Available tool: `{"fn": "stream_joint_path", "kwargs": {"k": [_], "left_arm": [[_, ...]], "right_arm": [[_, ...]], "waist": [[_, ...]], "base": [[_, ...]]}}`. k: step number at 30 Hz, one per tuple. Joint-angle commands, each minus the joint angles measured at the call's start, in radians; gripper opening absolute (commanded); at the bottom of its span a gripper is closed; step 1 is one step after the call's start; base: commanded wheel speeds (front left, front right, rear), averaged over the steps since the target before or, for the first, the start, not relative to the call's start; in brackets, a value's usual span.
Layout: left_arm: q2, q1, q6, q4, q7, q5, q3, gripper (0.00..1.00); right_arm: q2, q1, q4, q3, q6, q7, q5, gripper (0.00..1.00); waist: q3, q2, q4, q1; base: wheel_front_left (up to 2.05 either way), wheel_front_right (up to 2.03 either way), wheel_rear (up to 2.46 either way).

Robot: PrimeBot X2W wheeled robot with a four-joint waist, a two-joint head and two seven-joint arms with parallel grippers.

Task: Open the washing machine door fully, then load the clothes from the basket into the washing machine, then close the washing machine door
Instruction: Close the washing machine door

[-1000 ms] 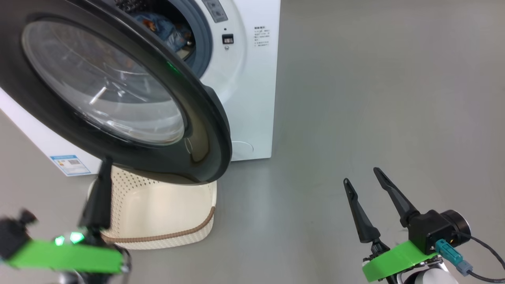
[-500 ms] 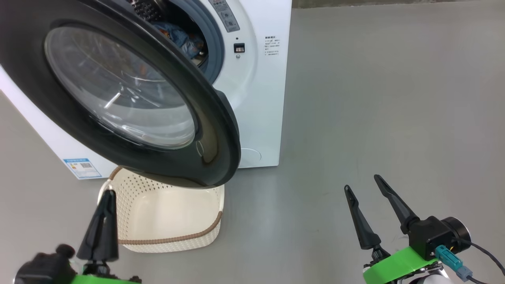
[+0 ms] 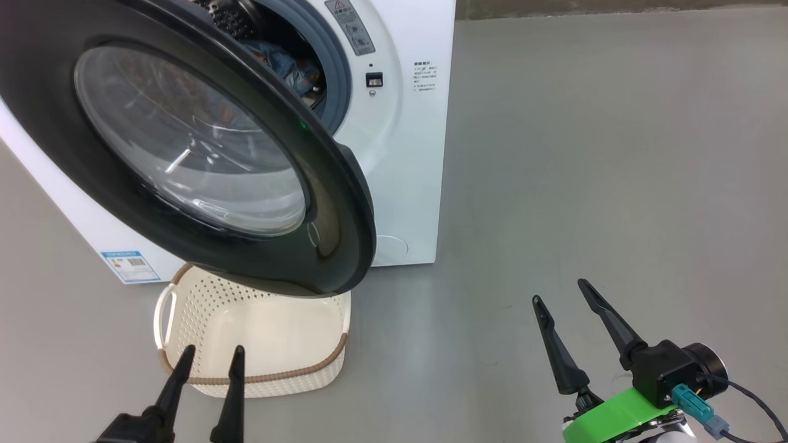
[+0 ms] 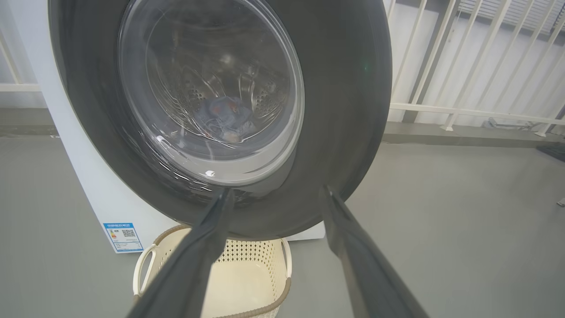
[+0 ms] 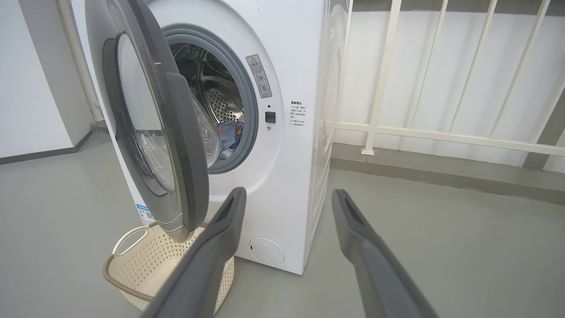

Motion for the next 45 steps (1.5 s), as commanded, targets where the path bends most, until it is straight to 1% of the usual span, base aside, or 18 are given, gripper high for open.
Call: {"fn": "stream_joint_path", "kwargs": {"k": [1,12,17,20,41,42,43,45], "left_arm": [[0.016,-0.032,-0.003,-0.014,-0.006,-0.009,0.030,1.00],[0.017,-0.031,-0.003,0.010,-0.006,-0.014,0.035,1.00],[0.010,-0.033,-0.003,0.016,-0.006,-0.013,0.028,1.00],[0.009,-0.040,-0.003,0.023,-0.006,-0.016,0.023,1.00],[0.009,-0.041,-0.003,0.030,-0.006,-0.021,0.012,1.00],[0.009,-0.042,-0.003,0.031,-0.006,-0.021,0.011,1.00],[0.010,-0.043,-0.003,0.031,-0.006,-0.021,0.010,1.00],[0.011,-0.048,-0.003,0.032,-0.006,-0.022,0.005,1.00]], "right_arm": [[0.004,-0.006,-0.020,0.024,0.002,-0.012,-0.006,1.00],[0.008,-0.005,-0.015,0.016,0.002,-0.012,-0.006,1.00],[0.011,-0.003,-0.011,-0.028,0.002,-0.012,-0.016,1.00],[0.012,-0.003,-0.008,-0.037,0.002,-0.012,-0.023,1.00],[0.012,-0.003,-0.001,-0.030,0.002,-0.012,-0.014,1.00],[0.012,-0.005,-0.001,-0.031,0.002,-0.012,-0.015,0.39],[0.012,-0.009,-0.009,-0.035,0.002,-0.012,-0.023,0.00],[0.012,-0.012,-0.017,-0.037,0.002,-0.012,-0.027,0.00]], "waist": [[-0.001,0.0000,0.000,0.0000],[-0.010,0.0000,-0.003,0.0000],[-0.008,0.0000,-0.003,0.0000],[-0.006,0.0000,0.000,0.0000],[-0.002,0.0000,0.014,0.0000],[-0.001,0.0000,0.015,0.0000],[0.001,0.0000,0.015,0.0000],[0.007,0.0000,0.019,0.0000]], "base": [[0.00,0.00,0.00],[0.00,0.00,0.00],[0.00,0.00,0.00],[0.00,0.00,0.00],[0.00,0.00,0.00],[0.00,0.00,0.00],[0.00,0.00,0.00],[0.00,0.00,0.00]]}}
